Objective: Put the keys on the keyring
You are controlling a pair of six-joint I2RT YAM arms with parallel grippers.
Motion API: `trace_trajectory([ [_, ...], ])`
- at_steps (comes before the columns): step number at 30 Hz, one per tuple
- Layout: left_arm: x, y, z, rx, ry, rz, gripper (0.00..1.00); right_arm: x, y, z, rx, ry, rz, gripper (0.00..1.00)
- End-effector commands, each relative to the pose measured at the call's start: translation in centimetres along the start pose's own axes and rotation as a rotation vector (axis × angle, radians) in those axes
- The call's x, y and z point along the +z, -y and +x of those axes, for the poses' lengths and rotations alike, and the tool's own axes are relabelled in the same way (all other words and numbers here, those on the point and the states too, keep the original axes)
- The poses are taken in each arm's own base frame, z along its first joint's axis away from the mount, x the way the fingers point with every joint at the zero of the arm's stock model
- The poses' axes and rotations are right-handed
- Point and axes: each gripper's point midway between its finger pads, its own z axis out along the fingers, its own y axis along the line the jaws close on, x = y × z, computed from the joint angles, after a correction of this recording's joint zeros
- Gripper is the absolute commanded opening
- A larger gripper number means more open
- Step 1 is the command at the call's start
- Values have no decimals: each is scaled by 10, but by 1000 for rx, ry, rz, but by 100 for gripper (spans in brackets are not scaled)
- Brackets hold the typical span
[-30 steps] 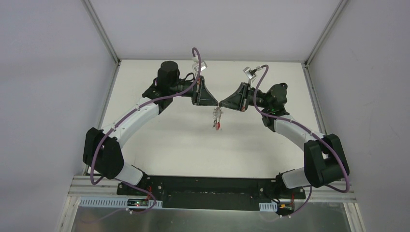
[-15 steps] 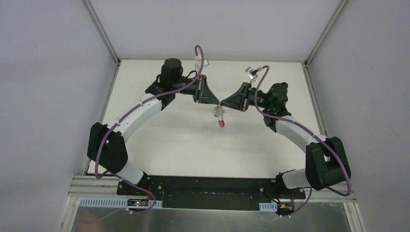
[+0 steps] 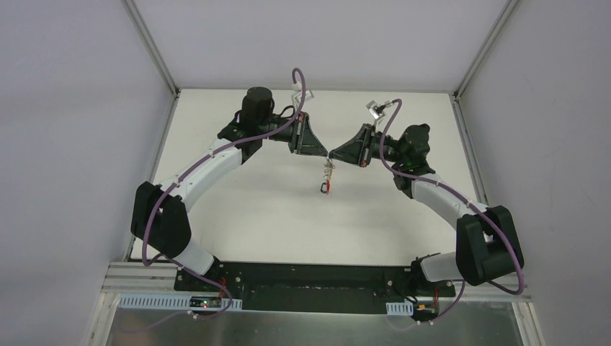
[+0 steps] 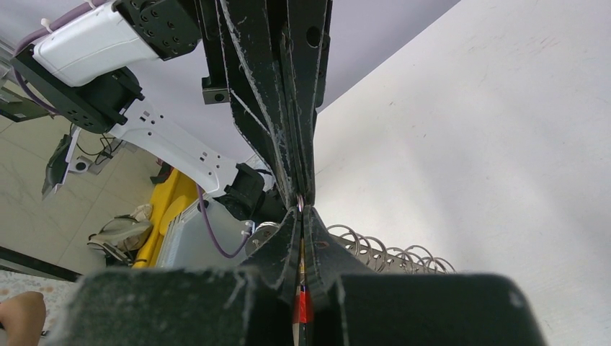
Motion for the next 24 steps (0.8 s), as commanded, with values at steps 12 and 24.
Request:
trace_trajectory([
  [12, -13, 16, -5, 144, 7, -16, 0, -2, -20, -4, -65, 3, -73, 0],
  [24, -25, 19, 24, 228, -181, -86, 0, 1, -20, 15, -135, -89, -78, 24],
])
